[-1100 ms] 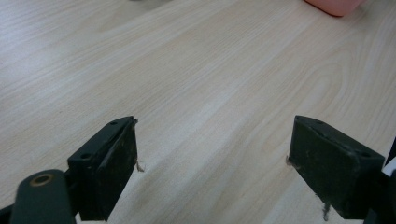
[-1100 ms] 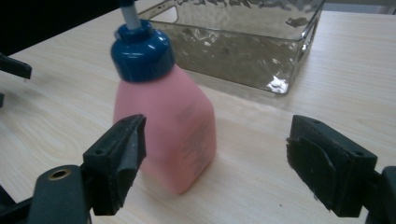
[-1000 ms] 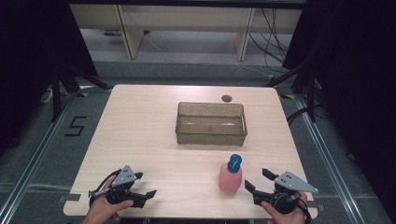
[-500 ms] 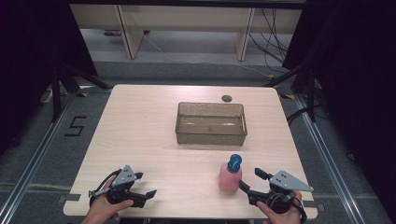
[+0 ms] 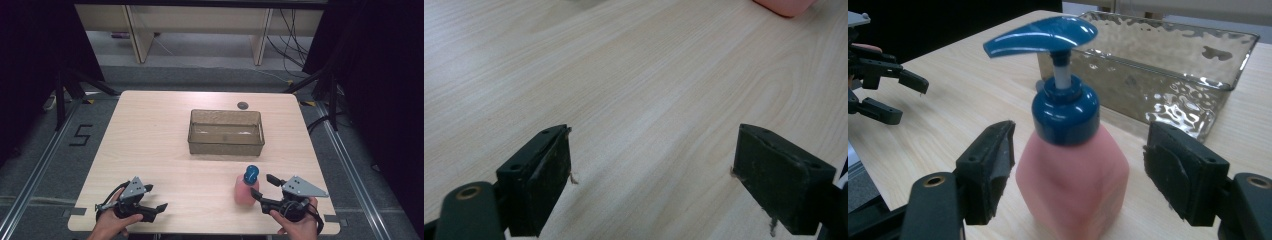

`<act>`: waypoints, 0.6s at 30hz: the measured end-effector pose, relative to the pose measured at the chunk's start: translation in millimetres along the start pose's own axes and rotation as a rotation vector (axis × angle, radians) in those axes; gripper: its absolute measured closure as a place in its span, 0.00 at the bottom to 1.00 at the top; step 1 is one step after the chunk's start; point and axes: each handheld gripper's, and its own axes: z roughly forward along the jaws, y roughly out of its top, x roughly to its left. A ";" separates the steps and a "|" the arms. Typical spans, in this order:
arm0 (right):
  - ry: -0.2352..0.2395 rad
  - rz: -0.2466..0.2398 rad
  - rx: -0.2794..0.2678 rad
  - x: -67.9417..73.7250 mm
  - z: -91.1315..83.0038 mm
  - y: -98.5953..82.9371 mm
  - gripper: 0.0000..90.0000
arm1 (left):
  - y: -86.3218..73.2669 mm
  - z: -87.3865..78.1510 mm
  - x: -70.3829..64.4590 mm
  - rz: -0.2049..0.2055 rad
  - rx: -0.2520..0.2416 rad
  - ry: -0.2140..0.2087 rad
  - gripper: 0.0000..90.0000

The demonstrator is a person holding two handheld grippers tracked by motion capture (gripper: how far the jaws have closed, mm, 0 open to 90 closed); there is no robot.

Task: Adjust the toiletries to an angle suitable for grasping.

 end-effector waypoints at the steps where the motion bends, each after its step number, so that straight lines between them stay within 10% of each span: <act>1: 0.000 -0.013 -0.001 -0.5 1.0 1.5 0.33 | -0.4 0.7 -0.3 -0.002 -0.011 0.007 0.16; 18: 0.021 -0.058 0.016 0.5 19.2 17.9 0.35 | 0.3 -0.8 0.3 -0.009 -0.013 0.002 0.16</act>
